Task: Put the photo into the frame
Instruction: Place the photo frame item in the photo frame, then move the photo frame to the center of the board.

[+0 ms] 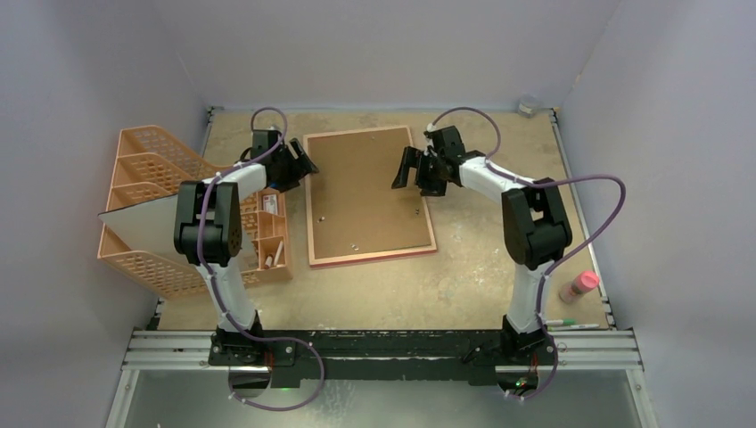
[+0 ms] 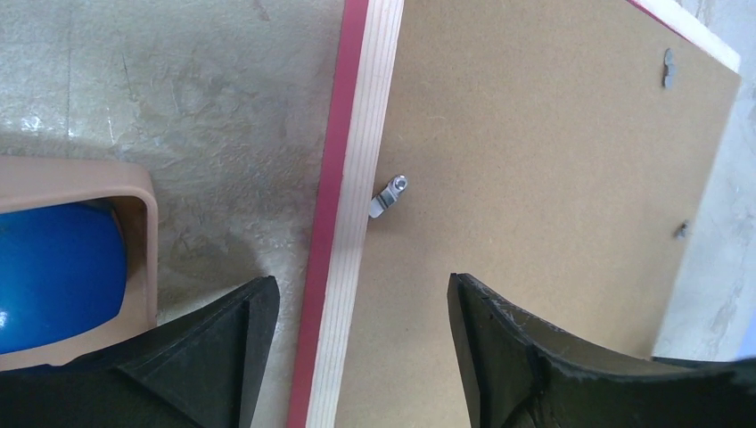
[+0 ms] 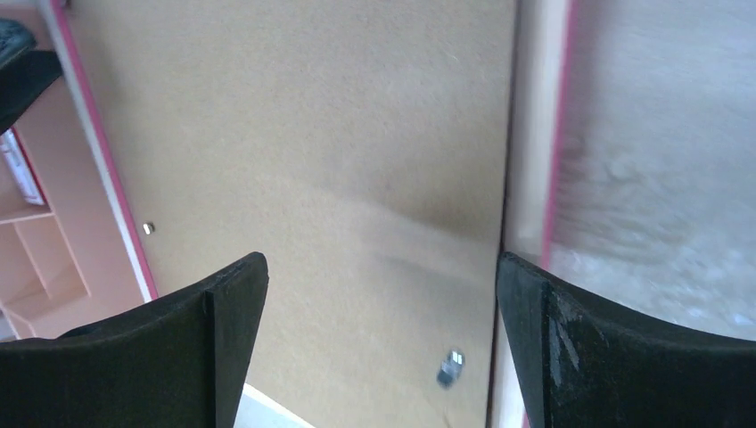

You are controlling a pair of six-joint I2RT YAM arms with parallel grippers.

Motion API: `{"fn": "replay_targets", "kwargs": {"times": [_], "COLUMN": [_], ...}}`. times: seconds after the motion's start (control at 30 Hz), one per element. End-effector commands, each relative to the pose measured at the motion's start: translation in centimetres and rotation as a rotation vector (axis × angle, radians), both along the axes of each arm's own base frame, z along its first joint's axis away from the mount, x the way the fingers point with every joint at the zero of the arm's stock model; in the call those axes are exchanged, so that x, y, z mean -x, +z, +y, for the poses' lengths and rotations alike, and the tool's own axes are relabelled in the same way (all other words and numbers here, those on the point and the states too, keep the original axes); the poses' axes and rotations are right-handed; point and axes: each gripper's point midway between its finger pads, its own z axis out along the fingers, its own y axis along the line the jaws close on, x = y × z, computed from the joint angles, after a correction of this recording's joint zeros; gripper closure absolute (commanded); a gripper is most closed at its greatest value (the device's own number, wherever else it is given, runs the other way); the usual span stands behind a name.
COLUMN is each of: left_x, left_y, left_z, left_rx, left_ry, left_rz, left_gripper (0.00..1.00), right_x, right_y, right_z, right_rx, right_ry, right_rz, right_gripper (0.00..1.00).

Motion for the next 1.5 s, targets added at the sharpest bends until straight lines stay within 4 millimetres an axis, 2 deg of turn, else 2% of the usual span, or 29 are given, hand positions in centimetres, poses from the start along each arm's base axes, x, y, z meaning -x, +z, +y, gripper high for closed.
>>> {"fn": "replay_targets", "kwargs": {"times": [0.0, 0.13, 0.3, 0.5, 0.63, 0.77, 0.87, 0.97, 1.1, 1.2, 1.3, 1.47], "left_x": [0.9, 1.8, 2.8, 3.9, 4.7, 5.3, 5.4, 5.6, 6.8, 7.8, 7.9, 7.3], "left_y": [0.2, -0.5, -1.3, -2.2, -3.1, -3.4, -2.8, -2.2, -2.3, -2.6, -3.0, -2.4], "left_z": [0.6, 0.3, 0.4, -0.4, -2.1, -4.2, -6.2, -8.4, -11.2, -12.3, -11.2, -9.4], "left_rx": [-0.012, -0.003, -0.011, 0.003, 0.039, 0.061, 0.095, 0.130, 0.145, 0.151, 0.118, 0.033], "left_ry": [0.008, -0.008, -0.019, -0.065, -0.141, -0.224, -0.292, -0.358, -0.403, -0.396, -0.303, -0.215], "left_rz": [0.040, 0.080, 0.113, 0.146, 0.175, 0.176, 0.145, 0.119, 0.119, 0.124, 0.120, 0.093], "left_gripper": [0.27, 0.25, 0.25, 0.25, 0.25, 0.27, 0.29, 0.30, 0.30, 0.30, 0.30, 0.29], "right_x": [-0.2, -0.5, -0.3, 0.0, -0.1, 0.4, 1.1, 2.0, 4.1, 4.8, 4.8, 4.3], "right_y": [3.8, 4.0, 1.7, -0.5, -1.5, -2.5, -2.0, -0.5, 0.4, 0.6, 0.5, 1.2], "right_z": [-2.7, -4.0, -4.5, -3.8, -3.0, -2.6, -2.3, -2.5, -4.2, -6.2, -8.5, -11.9], "right_rx": [0.098, 0.122, 0.150, 0.130, 0.109, 0.094, 0.058, 0.018, -0.015, -0.009, 0.039, 0.154], "right_ry": [-0.088, -0.152, -0.161, -0.131, -0.092, -0.059, -0.053, -0.063, -0.127, -0.200, -0.267, -0.373], "right_rz": [-0.078, -0.100, -0.057, -0.019, -0.011, 0.011, -0.001, -0.026, -0.027, -0.038, -0.038, -0.041], "right_gripper": [0.01, 0.01, 0.01, 0.01, 0.06, 0.18, 0.25, 0.29, 0.31, 0.30, 0.27, 0.21]}}
